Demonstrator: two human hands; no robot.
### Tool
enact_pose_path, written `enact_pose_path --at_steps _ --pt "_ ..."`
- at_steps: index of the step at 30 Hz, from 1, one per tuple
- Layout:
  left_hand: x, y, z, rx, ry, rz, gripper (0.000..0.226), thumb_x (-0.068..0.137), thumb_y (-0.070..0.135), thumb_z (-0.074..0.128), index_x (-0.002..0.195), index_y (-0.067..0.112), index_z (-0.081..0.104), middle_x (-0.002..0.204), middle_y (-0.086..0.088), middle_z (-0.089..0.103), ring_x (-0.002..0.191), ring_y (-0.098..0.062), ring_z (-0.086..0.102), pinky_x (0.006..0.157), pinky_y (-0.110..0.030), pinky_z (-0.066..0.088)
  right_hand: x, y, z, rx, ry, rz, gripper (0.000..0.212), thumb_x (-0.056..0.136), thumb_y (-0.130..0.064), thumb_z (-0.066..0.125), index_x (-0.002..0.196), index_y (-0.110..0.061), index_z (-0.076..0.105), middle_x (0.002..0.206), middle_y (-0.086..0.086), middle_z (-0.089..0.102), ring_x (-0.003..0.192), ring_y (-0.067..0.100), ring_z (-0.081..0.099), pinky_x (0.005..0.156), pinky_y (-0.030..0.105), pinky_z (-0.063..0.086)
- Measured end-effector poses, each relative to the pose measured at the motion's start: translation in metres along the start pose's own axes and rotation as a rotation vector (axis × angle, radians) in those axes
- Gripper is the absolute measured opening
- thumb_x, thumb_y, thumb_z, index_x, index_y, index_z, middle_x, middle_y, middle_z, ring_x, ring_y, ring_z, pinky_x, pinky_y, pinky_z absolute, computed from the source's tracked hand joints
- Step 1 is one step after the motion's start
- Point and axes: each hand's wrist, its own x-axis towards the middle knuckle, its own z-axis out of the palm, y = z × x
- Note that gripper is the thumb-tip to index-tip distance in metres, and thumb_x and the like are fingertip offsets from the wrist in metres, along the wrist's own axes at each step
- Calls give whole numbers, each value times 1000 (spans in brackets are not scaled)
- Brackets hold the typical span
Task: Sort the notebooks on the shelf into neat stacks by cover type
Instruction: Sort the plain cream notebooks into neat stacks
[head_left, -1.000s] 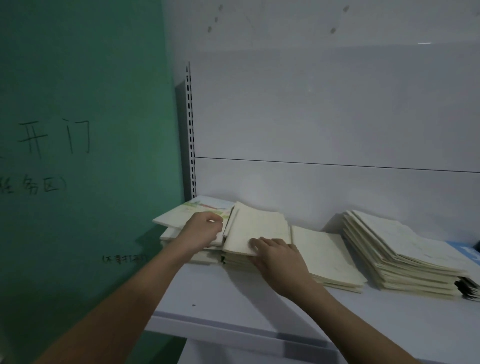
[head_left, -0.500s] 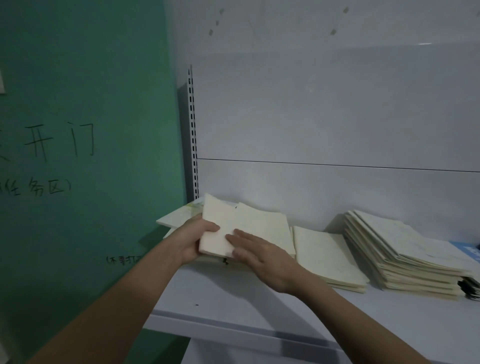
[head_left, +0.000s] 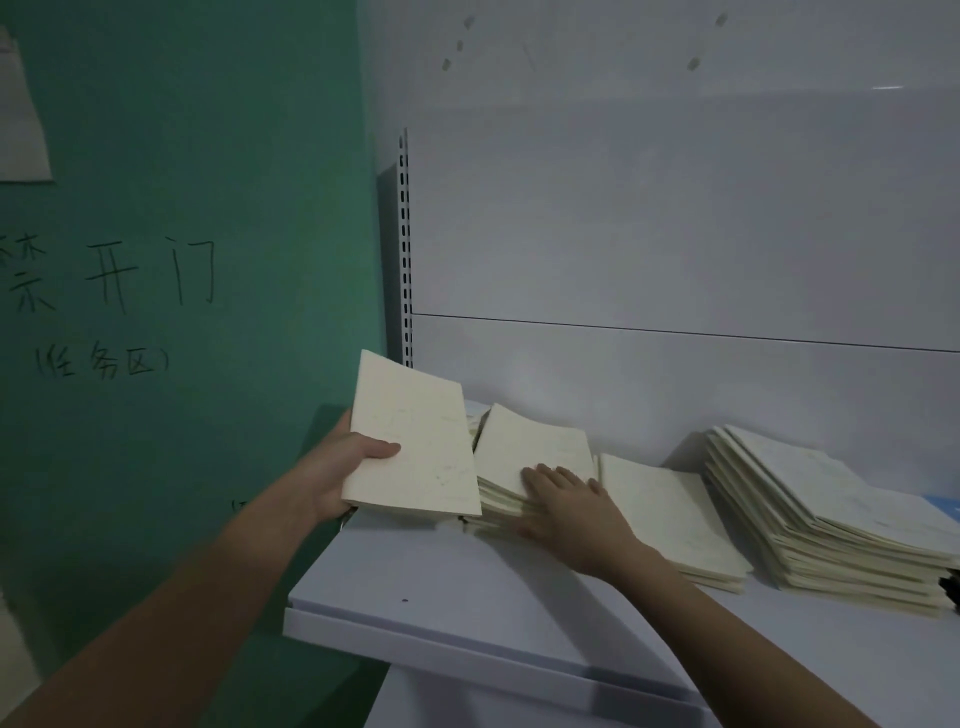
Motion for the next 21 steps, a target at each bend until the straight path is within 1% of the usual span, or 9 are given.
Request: enact_pose_path --at_steps 2,4,7,9,12,15,17,19,21 --pt "-2 -2 -2 1 -5 -4 53 92 -9 52 128 29 43 114 -4 62 98 -30 62 66 -40 54 -5 2 0 -60 120 -8 48 96 -51 44 136 -25 41 131 -2 49 119 23 45 96 36 36" --pt "-2 -2 -4 -5 -2 0 54 92 -8 52 131 29 43 114 -4 63 98 -30 63 64 -39 54 -8 3 -2 -73 177 -24 44 99 -46 41 138 -27 42 121 -1 50 110 24 48 89 34 38" --pt "-6 -1 -3 -28 -2 5 52 93 -9 49 129 28 44 110 -3 63 94 -28 63 57 -35 55 -11 5 -9 -29 185 -34 39 104 -37 31 141 -31 40 117 0 48 104 23 47 79 34 44" --pt "-8 0 -2 -39 -10 -9 49 93 -10 48 124 28 44 107 -2 61 91 -26 61 54 -33 55 -10 5 -15 89 235 13 36 104 -33 29 137 -31 45 117 -1 51 102 22 50 76 35 46" --pt "-12 -3 3 -69 -34 -27 47 92 -12 47 120 26 49 109 -6 63 92 -29 61 66 -38 52 -9 5 -19 311 406 120 33 105 -32 29 128 -29 52 101 -2 63 90 25 59 69 33 41" --pt "-14 -13 12 -102 -56 -47 48 93 -11 45 116 31 51 111 -8 64 93 -30 62 70 -40 51 -13 -5 -21 424 531 115 34 105 -31 32 132 -29 52 88 -5 62 81 19 59 65 29 35" --pt "-13 -20 22 -139 -69 -75 39 98 1 47 122 31 51 114 -10 65 94 -30 63 70 -40 51 -19 -17 -22 479 538 28 36 105 -31 34 137 -30 51 102 -3 67 87 13 59 70 25 38" --pt "-13 -23 31 -187 -62 -138 24 101 23 50 124 26 56 102 -10 71 86 -28 67 66 -38 53 -26 -28 -19 435 493 -136 40 103 -34 33 139 -33 48 125 -3 64 102 17 63 79 27 48" --pt "-10 -24 37 -236 -91 -200 34 96 43 54 116 18 63 93 -11 75 79 -27 71 64 -37 56 -28 -39 -13 284 406 -301 43 100 -36 30 141 -35 44 137 -4 58 114 19 62 89 32 54"
